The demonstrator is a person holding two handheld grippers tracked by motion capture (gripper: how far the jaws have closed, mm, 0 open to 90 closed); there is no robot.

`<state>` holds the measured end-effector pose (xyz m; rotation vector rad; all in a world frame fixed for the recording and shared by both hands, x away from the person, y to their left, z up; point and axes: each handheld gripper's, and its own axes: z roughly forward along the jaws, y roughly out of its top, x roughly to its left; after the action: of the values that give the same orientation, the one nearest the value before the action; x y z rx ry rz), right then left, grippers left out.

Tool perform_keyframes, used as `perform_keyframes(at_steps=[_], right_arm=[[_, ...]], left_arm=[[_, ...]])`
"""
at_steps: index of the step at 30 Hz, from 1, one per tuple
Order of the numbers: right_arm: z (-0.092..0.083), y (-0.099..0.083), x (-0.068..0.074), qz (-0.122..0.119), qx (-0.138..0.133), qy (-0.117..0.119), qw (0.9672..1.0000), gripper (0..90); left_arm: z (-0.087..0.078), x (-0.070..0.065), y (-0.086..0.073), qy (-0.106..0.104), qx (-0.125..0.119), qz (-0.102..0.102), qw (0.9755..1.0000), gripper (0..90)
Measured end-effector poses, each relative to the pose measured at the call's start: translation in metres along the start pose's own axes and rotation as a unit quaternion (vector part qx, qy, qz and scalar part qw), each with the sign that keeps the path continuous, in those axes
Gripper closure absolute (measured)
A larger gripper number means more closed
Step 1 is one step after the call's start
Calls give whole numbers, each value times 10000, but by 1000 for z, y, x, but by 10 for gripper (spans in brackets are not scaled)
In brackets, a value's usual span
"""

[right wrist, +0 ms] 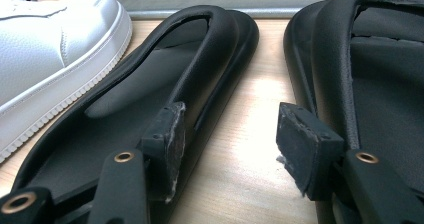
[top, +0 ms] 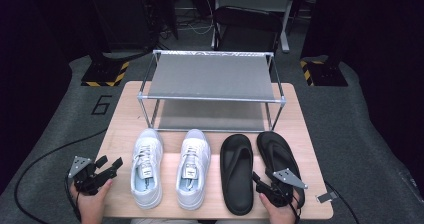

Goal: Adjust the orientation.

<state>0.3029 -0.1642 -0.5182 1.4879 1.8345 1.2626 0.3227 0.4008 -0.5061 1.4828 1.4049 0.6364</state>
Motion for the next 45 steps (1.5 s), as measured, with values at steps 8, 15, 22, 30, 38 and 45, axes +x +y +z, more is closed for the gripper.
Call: perform_keyframes(at_steps=[8,15,22,30,38,45], right_arm=[[1,-2,1,136,-73,27,9999,450],[-4,3,4,361,-276,169,9988,436],[-3,2,2,498,-230,386,9977,471],[3,1,10,253,52,620,9977,699],[16,7,17,124,-15,568,9983,764],[22,5,18,246,170,623,9976,602]], left_arm=[[2,-1,-1,91,5,-11,10000,366],[-3,-3,-3,144,-69,23,9999,365],[-2,-1,-3,167,26,63,9998,366],[-5,-3,-4,220,-57,50,9997,366],[-12,2,-6,331,4,82,9994,366],[-15,2,-8,407,-64,66,9991,366]])
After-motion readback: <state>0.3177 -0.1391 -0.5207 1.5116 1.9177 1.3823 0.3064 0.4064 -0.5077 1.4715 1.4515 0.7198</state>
